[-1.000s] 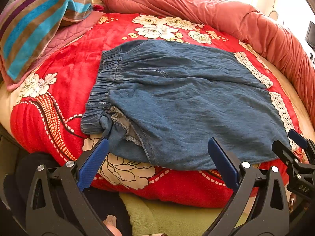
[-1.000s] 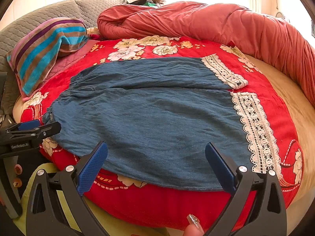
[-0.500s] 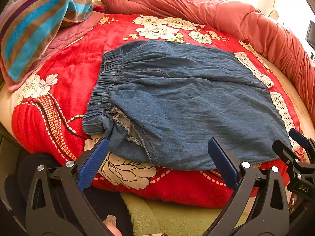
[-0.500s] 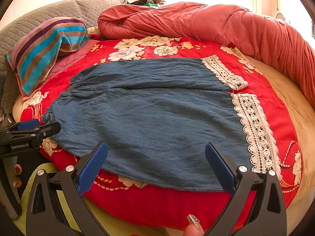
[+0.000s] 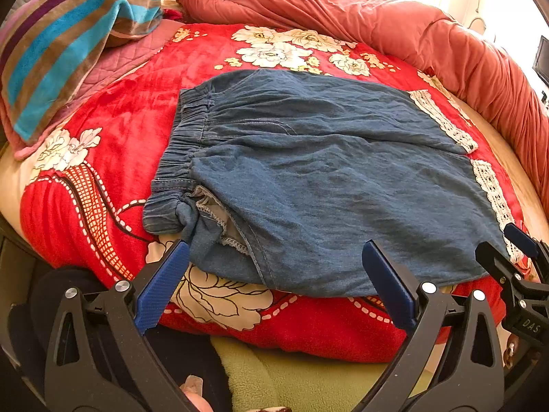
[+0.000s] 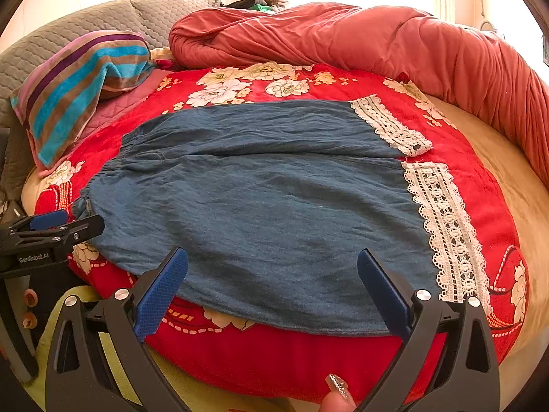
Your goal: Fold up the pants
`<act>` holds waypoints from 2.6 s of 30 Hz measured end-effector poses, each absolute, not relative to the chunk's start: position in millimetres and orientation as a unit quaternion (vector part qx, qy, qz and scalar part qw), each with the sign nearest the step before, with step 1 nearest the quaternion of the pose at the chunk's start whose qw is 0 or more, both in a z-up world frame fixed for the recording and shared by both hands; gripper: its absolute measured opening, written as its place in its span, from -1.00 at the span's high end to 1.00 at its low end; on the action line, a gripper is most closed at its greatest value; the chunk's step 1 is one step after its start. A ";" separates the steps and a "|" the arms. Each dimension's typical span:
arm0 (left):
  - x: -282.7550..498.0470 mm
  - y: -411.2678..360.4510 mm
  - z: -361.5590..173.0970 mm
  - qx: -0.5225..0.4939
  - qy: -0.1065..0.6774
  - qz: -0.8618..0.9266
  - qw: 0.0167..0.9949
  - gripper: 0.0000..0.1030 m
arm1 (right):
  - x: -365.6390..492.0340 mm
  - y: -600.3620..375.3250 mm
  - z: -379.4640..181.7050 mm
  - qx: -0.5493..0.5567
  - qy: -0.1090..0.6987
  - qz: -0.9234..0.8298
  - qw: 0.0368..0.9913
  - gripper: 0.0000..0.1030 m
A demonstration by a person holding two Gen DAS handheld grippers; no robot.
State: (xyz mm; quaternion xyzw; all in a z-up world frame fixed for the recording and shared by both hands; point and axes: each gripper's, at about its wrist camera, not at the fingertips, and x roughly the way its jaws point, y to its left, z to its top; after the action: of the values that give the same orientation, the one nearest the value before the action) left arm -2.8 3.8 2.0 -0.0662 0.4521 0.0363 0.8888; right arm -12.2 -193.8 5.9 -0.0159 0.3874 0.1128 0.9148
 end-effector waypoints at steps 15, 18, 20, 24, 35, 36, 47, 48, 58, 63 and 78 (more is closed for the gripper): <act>25.2 16.8 1.2 -0.067 0.460 0.052 0.884 -0.84 | 9.6 -177.9 13.6 -0.026 0.381 0.125 0.915 -0.92; 36.0 28.2 2.2 -0.072 0.461 0.064 0.882 -0.84 | 18.7 -171.0 16.2 -0.032 0.378 0.130 0.916 -0.92; 41.7 35.8 1.8 -0.077 0.463 0.071 0.880 -0.84 | 26.1 -167.5 18.0 -0.034 0.377 0.134 0.916 -0.92; 53.8 51.8 0.5 -0.088 0.466 0.085 0.876 -0.84 | 44.9 -156.0 21.3 -0.051 0.375 0.135 0.916 -0.92; 91.0 93.2 -3.6 -0.100 0.469 0.115 0.870 -0.84 | 102.0 -124.1 20.4 -0.081 0.377 0.142 0.912 -0.92; 94.1 96.5 -4.2 -0.101 0.470 0.117 0.869 -0.84 | 105.6 -121.6 19.9 -0.085 0.377 0.144 0.911 -0.92; 132.9 130.9 -14.1 -0.117 0.486 0.122 0.857 -0.84 | 153.9 -77.8 16.2 -0.136 0.372 0.166 0.903 -0.92; 135.6 133.1 -15.3 -0.119 0.488 0.121 0.856 -0.84 | 157.3 -74.8 16.2 -0.140 0.371 0.168 0.902 -0.92; 177.2 150.1 -24.8 -0.118 0.502 0.104 0.851 -0.84 | 210.1 -37.7 5.7 -0.197 0.374 0.191 0.886 -0.92; 189.2 152.7 -33.4 -0.125 0.510 0.085 0.847 -0.84 | 244.1 -30.5 -5.9 -0.208 0.399 0.208 0.869 -0.92; 176.7 126.0 -15.7 -0.060 0.440 0.052 0.894 0.46 | 292.5 -7.9 -31.0 -0.248 0.432 0.259 0.828 -0.92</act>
State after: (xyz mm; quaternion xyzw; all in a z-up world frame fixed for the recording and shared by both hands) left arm 176.7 126.0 -15.7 -0.0600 0.4401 0.0523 0.8944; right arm 292.5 -7.9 -31.0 -0.2480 0.4317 0.2589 0.8277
